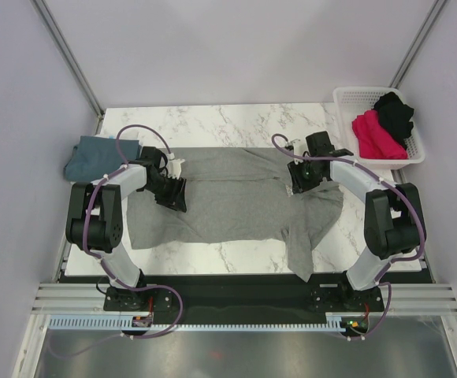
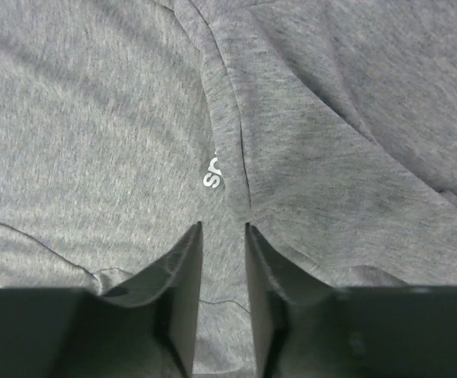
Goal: Fold and stack the t-shirts
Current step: Fold the tshirt
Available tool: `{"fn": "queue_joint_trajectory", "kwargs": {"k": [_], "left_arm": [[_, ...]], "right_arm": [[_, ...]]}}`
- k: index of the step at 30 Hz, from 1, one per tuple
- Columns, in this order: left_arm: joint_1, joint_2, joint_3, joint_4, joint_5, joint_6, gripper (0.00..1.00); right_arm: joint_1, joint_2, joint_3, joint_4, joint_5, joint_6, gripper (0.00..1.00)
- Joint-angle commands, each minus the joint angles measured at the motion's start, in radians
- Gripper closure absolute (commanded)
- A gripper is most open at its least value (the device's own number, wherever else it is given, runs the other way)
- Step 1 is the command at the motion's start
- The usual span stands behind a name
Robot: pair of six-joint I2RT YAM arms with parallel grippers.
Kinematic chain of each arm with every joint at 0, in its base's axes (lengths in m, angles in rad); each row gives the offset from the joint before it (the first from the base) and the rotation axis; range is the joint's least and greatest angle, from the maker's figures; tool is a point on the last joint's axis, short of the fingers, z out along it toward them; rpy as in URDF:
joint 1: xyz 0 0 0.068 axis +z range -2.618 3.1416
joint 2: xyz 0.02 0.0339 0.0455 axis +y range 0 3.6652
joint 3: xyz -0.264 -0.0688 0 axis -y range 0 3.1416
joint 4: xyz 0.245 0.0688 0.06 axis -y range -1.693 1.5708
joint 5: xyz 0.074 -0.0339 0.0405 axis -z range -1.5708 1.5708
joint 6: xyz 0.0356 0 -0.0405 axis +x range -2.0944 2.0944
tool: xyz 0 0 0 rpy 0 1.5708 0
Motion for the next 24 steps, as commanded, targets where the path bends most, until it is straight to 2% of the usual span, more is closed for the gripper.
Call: {"fn": "queue_joint_trajectory", "kwargs": {"k": [1, 6, 13, 18, 22, 24], "left_arm": [[-0.008, 0.019, 0.009, 0.025, -0.030, -0.015, 0.49], [-0.008, 0.005, 0.005, 0.023, -0.028, -0.009, 0.49], [0.003, -0.006, 0.095, -0.023, -0.030, 0.011, 0.50], [0.025, 0.063, 0.163, -0.082, -0.015, 0.025, 0.50], [0.032, 0.098, 0.178, -0.086, -0.018, 0.033, 0.50], [0.044, 0.136, 0.248, -0.087, -0.019, 0.036, 0.50]], "right_arm": [[0.004, -0.020, 0.044, -0.002, -0.007, 0.004, 0.62], [-0.036, 0.000, 0.160, 0.024, 0.020, 0.010, 0.61], [-0.133, 0.174, 0.323, 0.076, 0.060, 0.047, 0.61], [-0.197, 0.358, 0.441, 0.076, 0.071, 0.066, 0.61], [-0.207, 0.427, 0.496, 0.076, 0.074, 0.059, 0.62], [-0.210, 0.453, 0.515, 0.078, 0.073, 0.059, 0.62]]}}
